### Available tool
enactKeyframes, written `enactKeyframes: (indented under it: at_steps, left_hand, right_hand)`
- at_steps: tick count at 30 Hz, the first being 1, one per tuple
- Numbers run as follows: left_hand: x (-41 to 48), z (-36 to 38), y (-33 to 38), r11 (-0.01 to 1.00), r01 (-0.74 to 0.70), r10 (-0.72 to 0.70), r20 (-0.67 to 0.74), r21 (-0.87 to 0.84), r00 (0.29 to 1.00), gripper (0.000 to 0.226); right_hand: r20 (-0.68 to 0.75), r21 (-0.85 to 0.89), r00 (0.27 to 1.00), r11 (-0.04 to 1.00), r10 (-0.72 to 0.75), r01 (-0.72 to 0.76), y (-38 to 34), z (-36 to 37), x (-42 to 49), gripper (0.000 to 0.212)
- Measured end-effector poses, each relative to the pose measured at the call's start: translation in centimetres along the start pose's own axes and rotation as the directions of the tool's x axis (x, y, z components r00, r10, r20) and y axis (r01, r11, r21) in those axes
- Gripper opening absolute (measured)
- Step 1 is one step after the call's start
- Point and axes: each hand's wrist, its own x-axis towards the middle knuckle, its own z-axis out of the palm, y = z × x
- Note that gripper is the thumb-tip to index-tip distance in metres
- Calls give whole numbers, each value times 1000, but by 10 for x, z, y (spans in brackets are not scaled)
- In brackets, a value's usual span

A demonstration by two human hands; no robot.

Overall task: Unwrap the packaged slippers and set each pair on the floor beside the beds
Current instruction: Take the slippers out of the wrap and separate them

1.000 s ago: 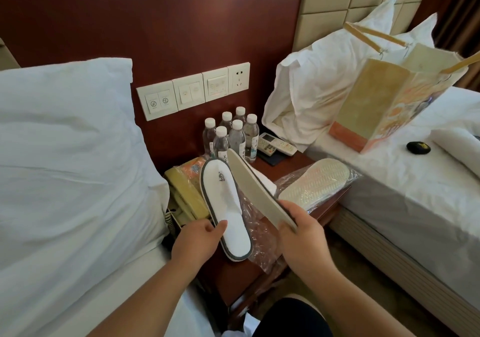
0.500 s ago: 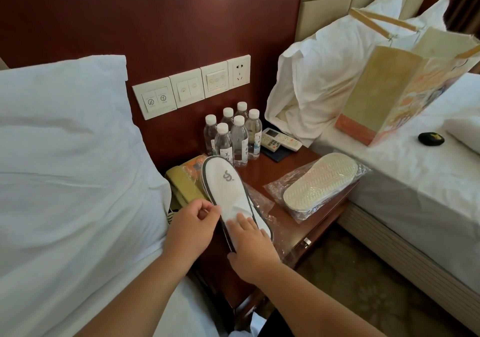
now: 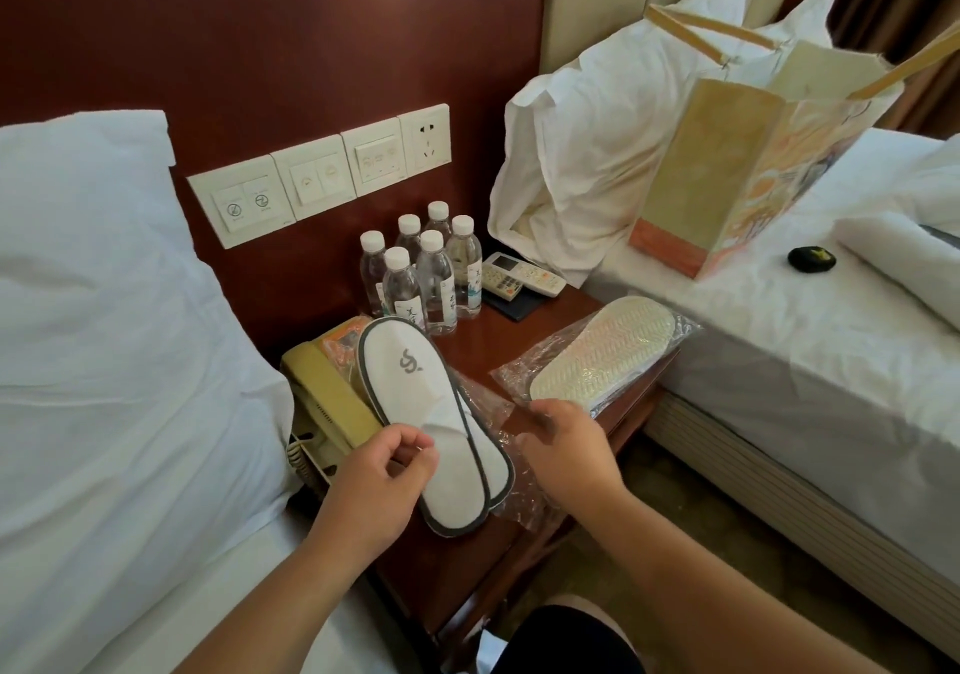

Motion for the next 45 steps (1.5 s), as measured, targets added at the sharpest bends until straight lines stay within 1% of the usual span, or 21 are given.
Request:
enactKeyframes:
  at_steps: [2, 3, 5, 7, 11, 14, 16, 18, 19, 20, 23, 26, 28, 31, 36, 39, 41, 43, 45]
  left_hand:
    - [3, 8, 1, 1000, -7, 6, 23, 7, 1000, 2]
    - [4, 11, 2, 1000, -8, 7, 29, 10, 1000, 2]
    - [5, 17, 5, 1000, -16, 15, 38, 18, 999, 2]
    - [6, 20, 6, 999, -21, 19, 45, 26, 999, 3]
    - [9, 21, 5, 1000, -9, 8, 39, 30, 999, 2]
    - [11, 19, 4, 999, 8, -9, 32, 44, 999, 1]
    - [12, 17, 2, 998, 18, -20, 25, 57, 999, 2]
    - [12, 17, 0, 998, 27, -28, 23, 59, 999, 2]
    - [12, 16, 0, 998, 27, -29, 24, 62, 999, 3]
    - [12, 16, 0, 997, 27, -29, 26, 67, 999, 3]
    - [11, 19, 3, 998, 25, -27, 29, 56, 999, 2]
    - [5, 23, 10, 999, 7, -8, 40, 38, 999, 2]
    - [0, 28, 15, 1000, -9, 9, 46, 16, 999, 4]
    - [-10, 32, 22, 1000, -29, 29, 70, -6, 997, 7]
    - [-29, 34, 47, 998, -48, 53, 138, -41, 989, 8]
    - [-43, 37, 74, 995, -90, 95, 185, -38, 978, 16]
    - [-51, 41, 94, 992, -109, 122, 217, -71, 968, 29]
    - [-61, 45, 115, 980, -89, 133, 255, -176, 958, 47]
    - [-71, 48, 135, 934, -26, 141, 303, -355, 942, 63]
  right_hand:
    - [-76, -10, 994, 997, 73, -74, 11, -11, 10, 50]
    - [-106, 11, 988, 994, 113, -112, 17, -16, 15, 54]
    - [-145, 90, 968, 977, 203, -192, 26, -21, 25, 62]
    - [-154, 188, 934, 937, 323, -294, 34, -22, 37, 70]
    - [-125, 380, 818, 789, 561, -483, 42, -19, 61, 90]
    - [-124, 408, 737, 711, 664, -572, 42, -16, 74, 113]
    - [-99, 411, 705, 674, 702, -613, 42, -14, 79, 126]
    - [-60, 431, 680, 633, 731, -643, 49, -10, 82, 130]
    - [-22, 456, 675, 608, 738, -650, 54, -8, 82, 128]
    - [29, 491, 681, 583, 732, -647, 59, -6, 81, 120]
    - [153, 585, 735, 539, 661, -606, 72, -8, 70, 81]
    - [206, 644, 770, 508, 604, -571, 81, -18, 56, 55]
    - [224, 693, 781, 468, 583, -548, 84, -25, 46, 46]
    - [236, 763, 797, 402, 555, -506, 85, -36, 28, 44]
    - [91, 784, 871, 505, 484, -362, 62, -63, -9, 35]
    - [-72, 763, 906, 609, 416, -219, 34, -83, -35, 36]
    - [-199, 706, 920, 700, 338, -104, 11, -96, -56, 38]
    - [-323, 618, 922, 786, 216, 32, -15, -108, -82, 35]
    - [-403, 515, 912, 842, 71, 162, -39, -115, -112, 32]
